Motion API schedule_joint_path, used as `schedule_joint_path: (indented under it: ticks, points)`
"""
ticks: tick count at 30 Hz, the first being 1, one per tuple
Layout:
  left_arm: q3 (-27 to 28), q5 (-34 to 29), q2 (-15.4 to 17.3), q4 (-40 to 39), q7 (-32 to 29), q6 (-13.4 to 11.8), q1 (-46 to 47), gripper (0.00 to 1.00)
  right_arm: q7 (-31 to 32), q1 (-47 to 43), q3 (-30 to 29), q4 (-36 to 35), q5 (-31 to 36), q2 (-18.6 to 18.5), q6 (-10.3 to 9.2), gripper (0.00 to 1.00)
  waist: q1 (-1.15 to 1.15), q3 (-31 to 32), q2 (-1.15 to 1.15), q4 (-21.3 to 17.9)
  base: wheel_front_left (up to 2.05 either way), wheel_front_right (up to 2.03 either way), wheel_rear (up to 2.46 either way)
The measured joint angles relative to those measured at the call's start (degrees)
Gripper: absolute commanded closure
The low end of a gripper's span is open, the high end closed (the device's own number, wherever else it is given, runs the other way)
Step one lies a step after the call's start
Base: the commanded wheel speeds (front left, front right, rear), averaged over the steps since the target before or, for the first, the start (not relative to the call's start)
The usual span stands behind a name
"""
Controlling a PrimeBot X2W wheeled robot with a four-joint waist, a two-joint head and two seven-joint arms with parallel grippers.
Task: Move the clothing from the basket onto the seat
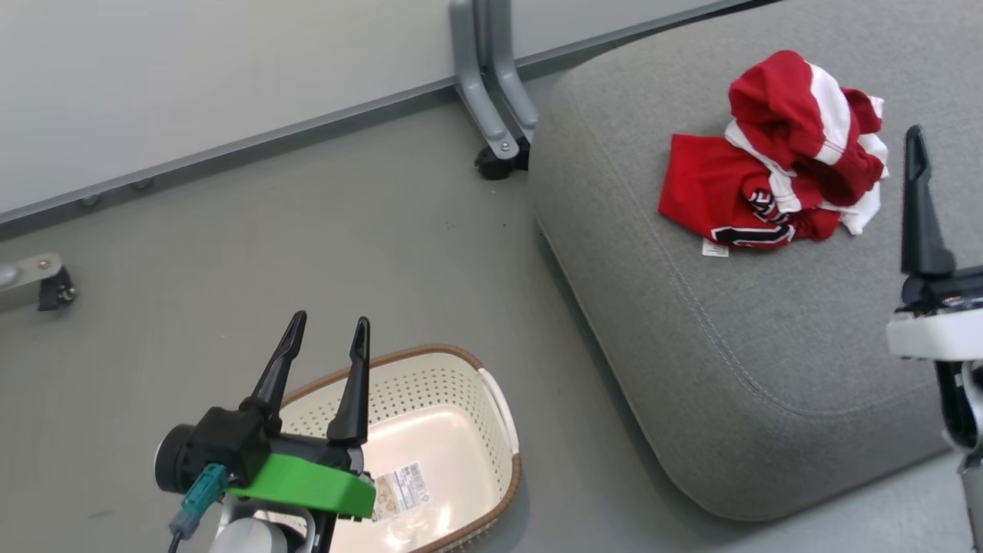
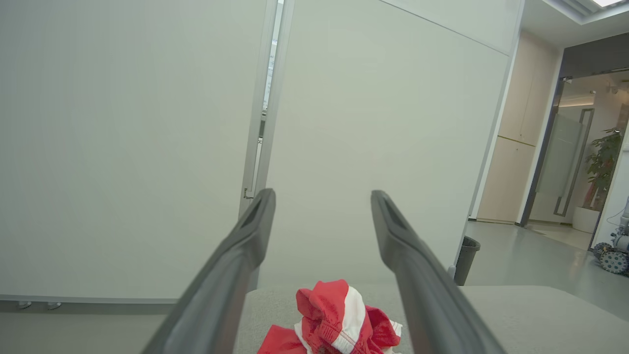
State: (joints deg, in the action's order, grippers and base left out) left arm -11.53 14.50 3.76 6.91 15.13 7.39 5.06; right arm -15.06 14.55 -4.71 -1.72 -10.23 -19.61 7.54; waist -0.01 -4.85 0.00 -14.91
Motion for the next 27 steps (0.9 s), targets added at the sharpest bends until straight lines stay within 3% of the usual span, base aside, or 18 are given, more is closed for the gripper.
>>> schedule_joint_path:
  ticks: [20,27]
  points:
    - [8.47,-0.77,-0.80,4.88,0.00,0.00,-4.50,0.00,0.00,-11.32,9.18,0.45,1.38,8.58,0.00,0.00,0.00,3.92,0.00,13.42,0.00,0.00,0.00]
    - [10.45,-1.04,-0.87,6.32,0.00,0.00,-5.65,0.00,0.00,-12.19,8.88,2.19,1.45,10.68,0.00,0.00,0.00,5.35,0.00,17.20,0.00,0.00,0.00]
